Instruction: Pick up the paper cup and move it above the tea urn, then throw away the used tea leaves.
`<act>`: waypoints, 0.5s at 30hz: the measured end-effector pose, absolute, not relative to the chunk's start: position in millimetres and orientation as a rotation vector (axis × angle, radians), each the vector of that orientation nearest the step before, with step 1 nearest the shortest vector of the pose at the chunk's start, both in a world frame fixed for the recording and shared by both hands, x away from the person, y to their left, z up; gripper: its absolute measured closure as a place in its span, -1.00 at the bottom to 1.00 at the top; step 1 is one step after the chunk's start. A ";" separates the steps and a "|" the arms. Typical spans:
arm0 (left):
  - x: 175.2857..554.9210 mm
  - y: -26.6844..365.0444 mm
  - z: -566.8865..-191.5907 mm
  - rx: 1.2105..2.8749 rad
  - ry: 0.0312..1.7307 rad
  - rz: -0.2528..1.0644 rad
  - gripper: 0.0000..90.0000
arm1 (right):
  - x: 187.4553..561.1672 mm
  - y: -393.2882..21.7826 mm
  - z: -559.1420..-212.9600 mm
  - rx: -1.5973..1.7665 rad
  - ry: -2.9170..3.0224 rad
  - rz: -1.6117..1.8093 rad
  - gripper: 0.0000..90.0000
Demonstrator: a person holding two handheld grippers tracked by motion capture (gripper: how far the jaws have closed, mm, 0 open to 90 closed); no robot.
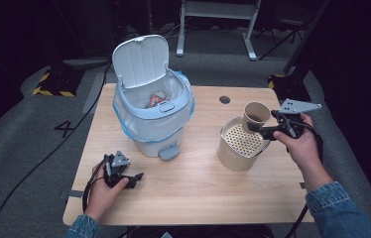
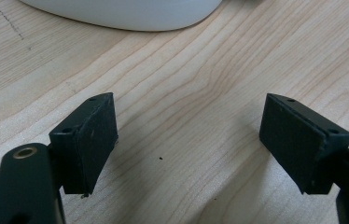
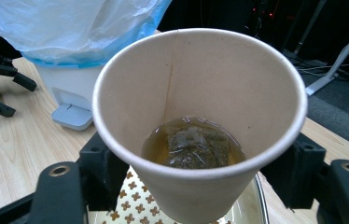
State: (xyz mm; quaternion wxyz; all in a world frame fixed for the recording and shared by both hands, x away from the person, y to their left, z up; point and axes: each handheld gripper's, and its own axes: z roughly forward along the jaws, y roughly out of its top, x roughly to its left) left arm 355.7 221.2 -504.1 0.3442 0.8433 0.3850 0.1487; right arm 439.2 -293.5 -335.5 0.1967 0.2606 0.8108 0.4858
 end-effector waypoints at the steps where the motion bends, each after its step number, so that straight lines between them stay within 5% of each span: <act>1: 355.7 221.2 -504.1 2.191 1.000 0.387 -0.57 | 439.5 -294.0 -335.5 0.728 2.269 1.362 -0.32; 15: 355.7 221.2 -504.1 2.191 1.000 0.387 -0.57 | 432.0 -295.0 -330.2 0.586 2.250 1.160 -0.29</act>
